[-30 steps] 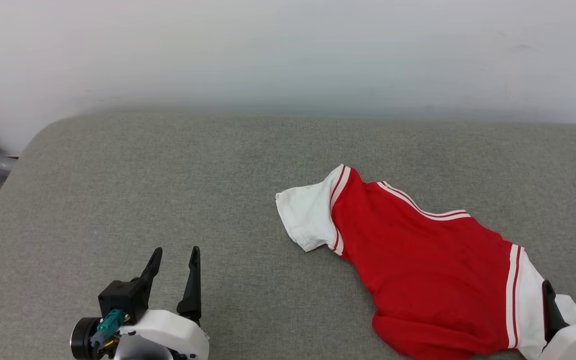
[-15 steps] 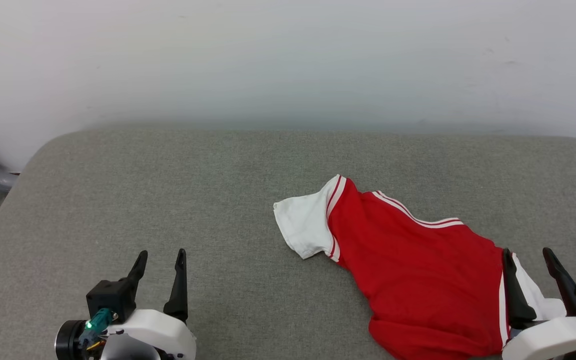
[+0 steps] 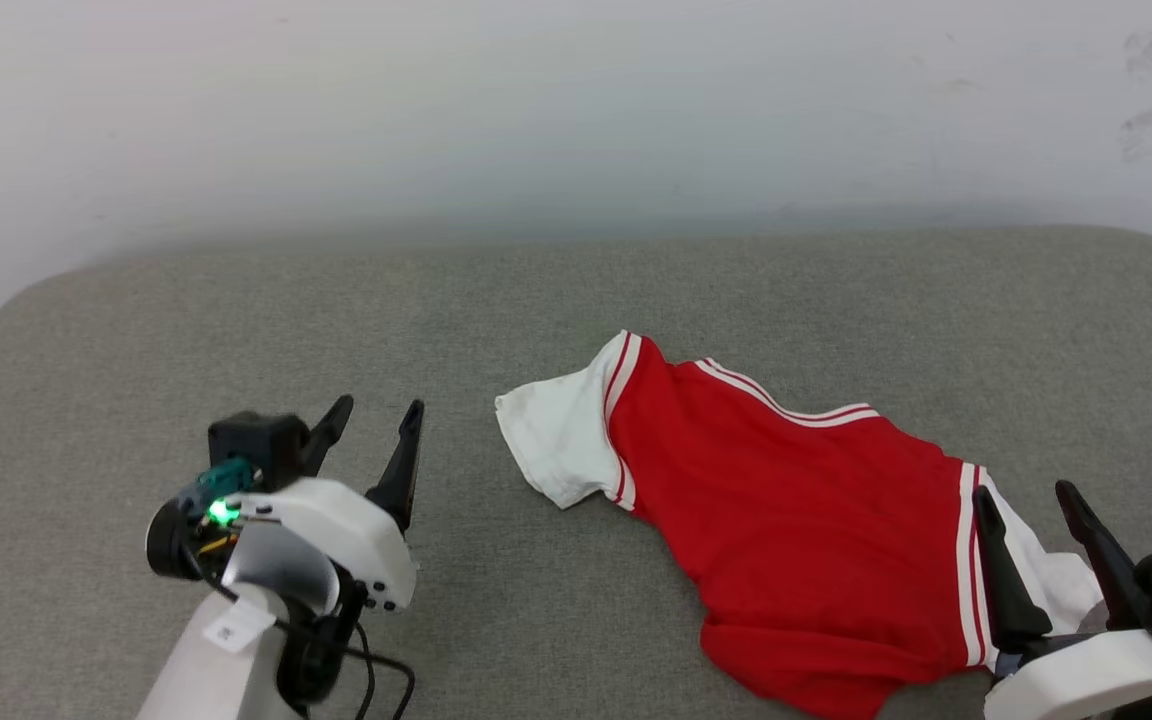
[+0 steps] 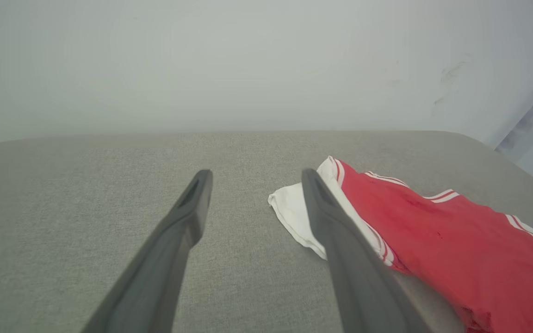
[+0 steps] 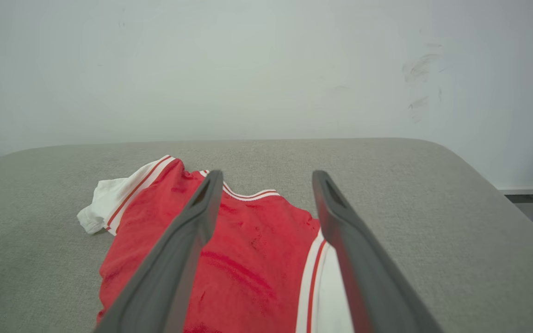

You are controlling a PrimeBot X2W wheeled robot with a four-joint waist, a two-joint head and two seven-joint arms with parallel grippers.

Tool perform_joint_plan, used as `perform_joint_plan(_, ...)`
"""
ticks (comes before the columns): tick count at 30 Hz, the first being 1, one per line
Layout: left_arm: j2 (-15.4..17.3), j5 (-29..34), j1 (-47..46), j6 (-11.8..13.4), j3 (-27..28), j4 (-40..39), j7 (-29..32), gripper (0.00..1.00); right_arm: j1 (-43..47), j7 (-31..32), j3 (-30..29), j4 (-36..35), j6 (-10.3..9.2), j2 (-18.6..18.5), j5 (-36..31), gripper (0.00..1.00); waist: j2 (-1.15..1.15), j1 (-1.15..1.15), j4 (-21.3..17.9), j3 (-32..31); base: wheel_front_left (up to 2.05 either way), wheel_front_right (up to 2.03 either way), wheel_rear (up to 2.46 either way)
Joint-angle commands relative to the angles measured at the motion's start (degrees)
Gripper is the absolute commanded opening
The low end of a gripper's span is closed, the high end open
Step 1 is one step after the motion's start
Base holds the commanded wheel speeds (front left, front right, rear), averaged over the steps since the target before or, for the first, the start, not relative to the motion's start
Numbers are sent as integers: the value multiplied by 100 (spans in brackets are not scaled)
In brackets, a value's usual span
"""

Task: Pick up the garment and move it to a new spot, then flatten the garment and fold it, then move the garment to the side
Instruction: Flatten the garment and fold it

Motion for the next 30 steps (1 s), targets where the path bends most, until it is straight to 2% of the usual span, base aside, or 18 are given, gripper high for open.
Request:
perform_joint_plan(1, 30, -56, -321, -109, -51, 94, 176, 100, -142, 3, 31, -72, -4, 10, -1, 100, 0, 0, -178, 212, 0, 0, 0)
perform_joint_plan(5, 93, -293, -1069, -345, -181, 479, 861, 100, -308, 5, 68, -80, -4, 10, 53, 100, 0, 0, -410, 547, 0, 0, 0)
perform_joint_plan(9, 219, -559, -1798, -478, -329, 955, 1688, 100, -488, -63, 131, -8, -4, 11, 109, 100, 0, 0, -634, 893, 0, 0, 0)
perform_joint_plan(17, 643, -1042, -2860, -567, -576, 1826, 3156, 100, -806, -285, 184, 238, -4, 10, 220, 100, 0, 0, -1068, 1479, 0, 0, 0)
perform_joint_plan(24, 895, -1294, -3170, -577, -793, 2369, 4058, 100, -988, -490, 232, 524, -4, 10, 391, 100, 0, 0, -1301, 1817, 0, 0, 0)
perform_joint_plan(29, 833, -1408, -2978, -578, -1066, 2747, 4661, 100, -1077, -598, 213, 692, -4, 10, 458, 100, 0, 0, -1345, 1918, 0, 0, 0)
perform_joint_plan(30, 771, -1454, -2939, -579, -1116, 2808, 4771, 88, -1091, -597, 201, 720, -4, 10, 470, 100, 0, 0, -1336, 1939, 0, 0, 0)
